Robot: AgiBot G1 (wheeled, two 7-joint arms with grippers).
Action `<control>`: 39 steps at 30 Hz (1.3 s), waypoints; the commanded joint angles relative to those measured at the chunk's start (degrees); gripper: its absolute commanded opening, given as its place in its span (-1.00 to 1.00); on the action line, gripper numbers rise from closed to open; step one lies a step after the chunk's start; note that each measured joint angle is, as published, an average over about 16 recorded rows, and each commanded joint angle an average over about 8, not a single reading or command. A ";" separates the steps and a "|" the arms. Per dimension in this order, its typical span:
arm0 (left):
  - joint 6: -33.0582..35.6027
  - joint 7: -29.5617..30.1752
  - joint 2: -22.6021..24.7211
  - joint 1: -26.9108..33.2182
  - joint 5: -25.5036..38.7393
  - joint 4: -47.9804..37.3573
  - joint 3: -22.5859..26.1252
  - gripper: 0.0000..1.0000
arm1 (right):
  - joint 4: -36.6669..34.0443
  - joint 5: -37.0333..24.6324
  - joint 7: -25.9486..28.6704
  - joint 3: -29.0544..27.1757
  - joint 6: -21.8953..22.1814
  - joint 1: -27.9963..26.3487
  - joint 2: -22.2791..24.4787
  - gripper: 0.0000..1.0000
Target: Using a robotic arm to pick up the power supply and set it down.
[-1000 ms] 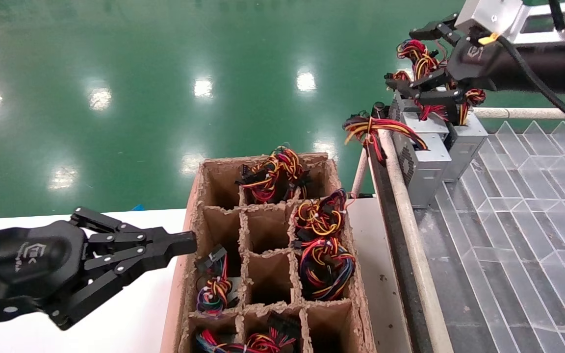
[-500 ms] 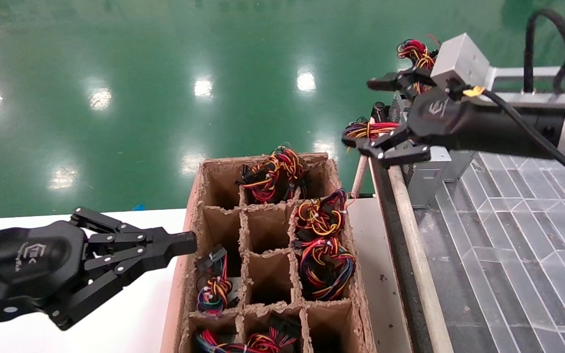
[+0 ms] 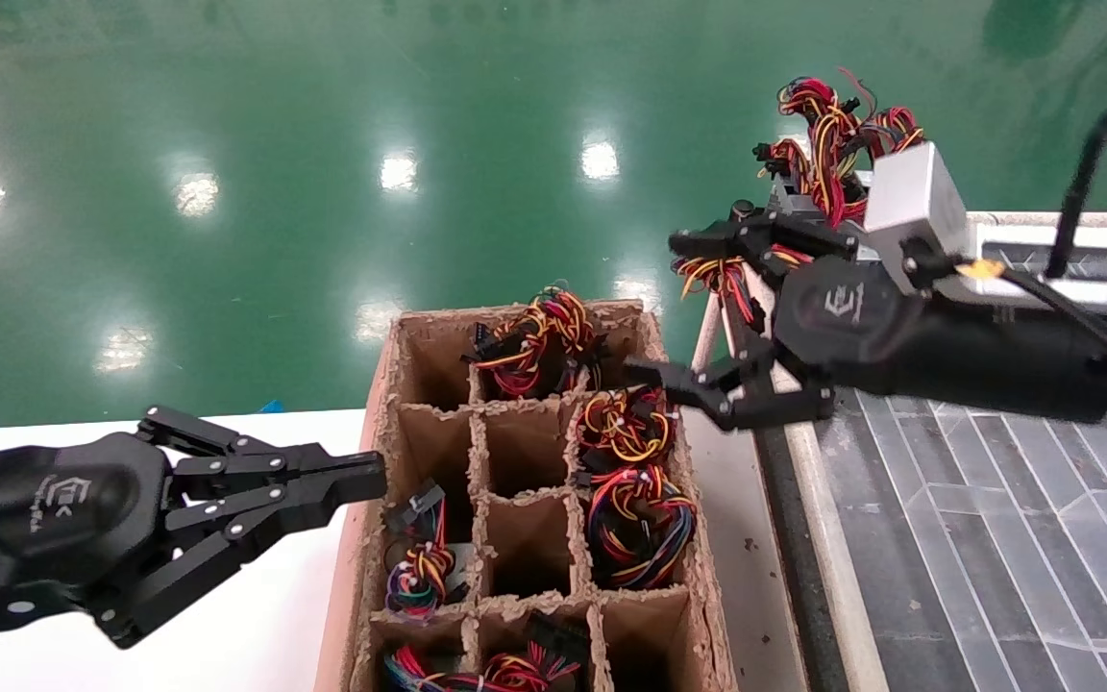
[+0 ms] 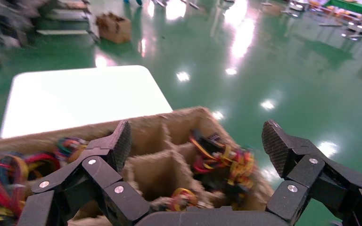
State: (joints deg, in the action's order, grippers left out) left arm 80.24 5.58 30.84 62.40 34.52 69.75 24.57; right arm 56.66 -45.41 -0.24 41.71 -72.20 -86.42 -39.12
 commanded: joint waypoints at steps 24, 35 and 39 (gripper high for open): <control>0.00 0.00 0.00 0.00 0.00 0.00 0.00 1.00 | 15.41 3.23 10.01 -23.40 -12.29 22.64 3.73 1.00; -0.02 0.00 -0.01 -0.02 0.00 -0.02 0.00 1.00 | 17.95 3.81 11.43 -27.31 -14.34 26.38 4.38 1.00; -0.02 0.00 -0.01 -0.02 0.00 -0.02 0.00 1.00 | 17.67 3.81 11.32 -26.88 -14.11 25.97 4.32 1.00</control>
State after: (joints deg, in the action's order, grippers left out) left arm 80.22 5.58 30.83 62.38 34.52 69.73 24.57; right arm 74.36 -41.60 11.09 14.78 -86.34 -60.40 -34.79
